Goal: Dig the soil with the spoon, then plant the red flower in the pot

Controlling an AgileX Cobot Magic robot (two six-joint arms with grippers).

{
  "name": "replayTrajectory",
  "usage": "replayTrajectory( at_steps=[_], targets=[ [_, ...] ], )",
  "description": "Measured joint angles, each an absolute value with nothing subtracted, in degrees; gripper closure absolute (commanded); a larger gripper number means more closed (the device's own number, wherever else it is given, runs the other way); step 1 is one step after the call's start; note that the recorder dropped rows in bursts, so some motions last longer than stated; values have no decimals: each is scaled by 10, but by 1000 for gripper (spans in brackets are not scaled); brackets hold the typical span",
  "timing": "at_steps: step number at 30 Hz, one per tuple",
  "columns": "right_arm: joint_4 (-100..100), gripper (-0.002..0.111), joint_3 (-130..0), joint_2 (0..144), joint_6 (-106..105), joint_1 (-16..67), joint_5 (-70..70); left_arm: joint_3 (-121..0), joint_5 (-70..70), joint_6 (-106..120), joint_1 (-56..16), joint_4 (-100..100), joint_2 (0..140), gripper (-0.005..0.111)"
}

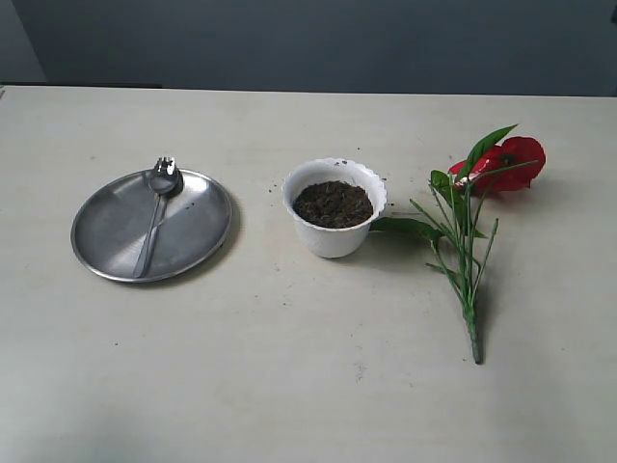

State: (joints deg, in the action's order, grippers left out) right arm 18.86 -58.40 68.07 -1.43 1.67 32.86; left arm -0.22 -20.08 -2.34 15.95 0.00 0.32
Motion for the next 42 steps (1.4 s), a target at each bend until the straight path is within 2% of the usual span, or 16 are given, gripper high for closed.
replayTrajectory(
  at_steps=[5,18,29,35,42],
  targets=[
    [231,20,-584,725,-14,17,345,-2,-201,-23,159,0,3,106],
    [279,20,-584,806,-47,20,437,-2,-201,-23,159,0,3,106],
    [247,20,-590,814,-128,102,502,-2,-201,-23,159,0,3,106],
    [213,20,-648,859,-130,126,575,-2,-201,-23,159,0,3,106],
    [178,20,-701,903,-129,174,594,-2,-201,-23,159,0,3,106]
  ],
)
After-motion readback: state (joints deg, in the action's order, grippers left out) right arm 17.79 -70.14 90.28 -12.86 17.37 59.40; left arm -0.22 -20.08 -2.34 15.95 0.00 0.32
